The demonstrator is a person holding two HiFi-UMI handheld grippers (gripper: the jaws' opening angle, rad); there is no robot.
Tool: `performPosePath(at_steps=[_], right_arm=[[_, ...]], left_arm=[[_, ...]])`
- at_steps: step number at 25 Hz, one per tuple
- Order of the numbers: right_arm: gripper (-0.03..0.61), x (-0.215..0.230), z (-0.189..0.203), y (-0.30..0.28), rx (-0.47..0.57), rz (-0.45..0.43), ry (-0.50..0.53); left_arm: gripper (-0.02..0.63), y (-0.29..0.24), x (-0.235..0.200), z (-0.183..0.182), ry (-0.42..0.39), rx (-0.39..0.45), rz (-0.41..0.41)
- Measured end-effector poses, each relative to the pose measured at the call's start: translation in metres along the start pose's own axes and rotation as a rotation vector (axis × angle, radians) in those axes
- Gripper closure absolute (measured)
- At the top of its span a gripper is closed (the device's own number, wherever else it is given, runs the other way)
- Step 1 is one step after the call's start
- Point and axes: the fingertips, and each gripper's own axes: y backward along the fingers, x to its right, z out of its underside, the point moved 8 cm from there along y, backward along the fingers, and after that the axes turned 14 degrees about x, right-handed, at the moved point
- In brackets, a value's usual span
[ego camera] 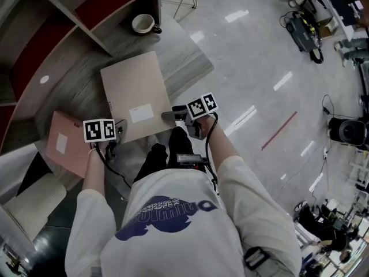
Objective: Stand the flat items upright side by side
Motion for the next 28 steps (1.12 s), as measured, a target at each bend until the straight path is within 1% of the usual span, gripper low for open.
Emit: performPosePath(at_steps=[3,5,7,13,19,22,26,28], right_arm=[[0.228,-0.002,-0.001,-0.003,-0.022,-0.037,0.006],[0.267,-0.003,0.0,-0.006,-0.033,-0.066,0.006],[0.268,-0.003,0.0,-0.006,-0.036,-0.078,0.004],[0.282,-0.004,-0.001,0.001,-0.004,-0.078,0.012],[0.285,-0.01,0.0,0.004,0.017,-0.079,0.041],[0.285,-0.015,0.002,0.005,0.036,-0.084,0.066],[0.287,-0.021,0.001,0.009,0.067,-0.077,0.125],[0.287,-0.027,-0.002,0.011,0.089,-0.092,0.127]], left_arm=[[0.368,0.001,-0.001,0.001,0.003,0.005,-0.005],[0.371,0.002,-0.002,0.002,0.005,0.006,-0.005],[0.374,0.001,-0.003,0.004,0.007,0.008,-0.002],[0.384,0.002,-0.002,0.004,0.009,0.021,0.022],[0.394,0.007,-0.003,0.009,0.006,0.028,0.041],[0.396,0.011,-0.005,0.011,-0.007,0.04,0.047],[0.399,0.019,-0.004,0.009,-0.039,0.069,0.056],[0.4,0.023,-0.004,0.005,-0.043,0.087,0.063]])
